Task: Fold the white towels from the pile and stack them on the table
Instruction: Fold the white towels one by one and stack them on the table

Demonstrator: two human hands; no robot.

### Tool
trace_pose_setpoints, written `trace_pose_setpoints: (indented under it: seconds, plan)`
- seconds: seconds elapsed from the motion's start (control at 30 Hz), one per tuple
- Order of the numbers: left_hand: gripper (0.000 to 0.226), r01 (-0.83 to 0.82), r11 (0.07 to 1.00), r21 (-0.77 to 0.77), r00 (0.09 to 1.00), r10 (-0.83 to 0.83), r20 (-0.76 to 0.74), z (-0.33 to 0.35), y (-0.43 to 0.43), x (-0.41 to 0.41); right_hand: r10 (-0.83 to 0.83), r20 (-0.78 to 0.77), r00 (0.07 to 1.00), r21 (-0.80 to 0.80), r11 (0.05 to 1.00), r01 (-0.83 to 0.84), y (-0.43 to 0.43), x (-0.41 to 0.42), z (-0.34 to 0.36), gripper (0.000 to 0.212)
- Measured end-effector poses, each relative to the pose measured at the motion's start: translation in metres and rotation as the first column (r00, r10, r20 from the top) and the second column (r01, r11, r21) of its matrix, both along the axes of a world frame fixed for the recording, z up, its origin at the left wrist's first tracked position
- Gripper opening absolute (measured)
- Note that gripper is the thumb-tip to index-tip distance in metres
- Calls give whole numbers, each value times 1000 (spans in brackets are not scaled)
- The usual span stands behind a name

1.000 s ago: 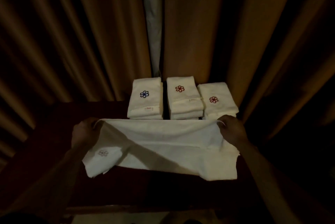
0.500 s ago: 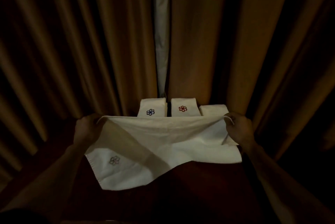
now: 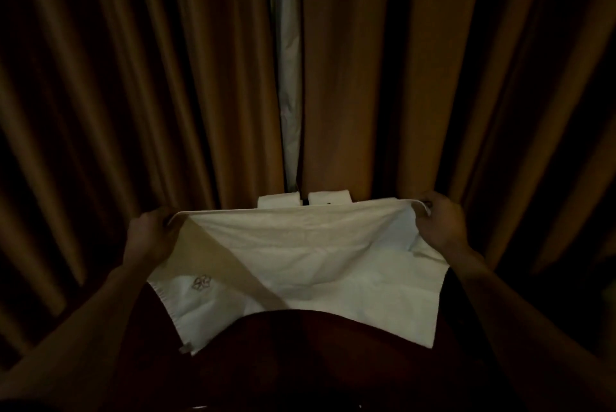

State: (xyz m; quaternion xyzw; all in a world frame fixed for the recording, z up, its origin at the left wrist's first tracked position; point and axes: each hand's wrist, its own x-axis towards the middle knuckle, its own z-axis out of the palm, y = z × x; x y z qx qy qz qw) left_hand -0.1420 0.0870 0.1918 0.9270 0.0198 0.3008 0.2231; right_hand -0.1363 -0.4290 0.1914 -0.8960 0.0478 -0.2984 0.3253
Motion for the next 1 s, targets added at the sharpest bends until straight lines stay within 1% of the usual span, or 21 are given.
trace_pose_setpoints:
  seconds: [0.13,0.3,0.4,0.57,0.67,0.83,0.93,1.0]
  plan:
    - [20,29,999,33,999,-28,-34,-3,7,-29,-46,-17,999,-4,999,46,7,-42,-2,17]
    - [20,83,996,23,992,-80,-101,-13,17,-62,-74,-41,996,-47,996,72,6,-85,-9,17]
    - [21,99,994,36,987,-93,-134,-5,20,-73,-102,-61,993,-43,994,99,1,-96,-4,19]
    - [20,111,994,22,985,-107,-135,-2,16,-81,-135,-111,985,-29,991,132,1,-103,-9,18]
    - [20,99,995,-6,975,-99,-197,-27,13,-82,-144,-184,972,-37,990,139,4,-107,-35,20]
    - [18,68,996,-60,933,-85,-351,-91,13,-85,-144,-320,936,-98,988,118,8,-106,-99,34]
    - [19,57,996,-70,907,-81,-414,-129,13,-79,-186,-443,877,-135,981,140,11,-94,-138,24]
    - [21,21,998,-55,883,-44,-468,-151,13,-71,-196,-503,842,-116,980,159,13,-81,-161,24]
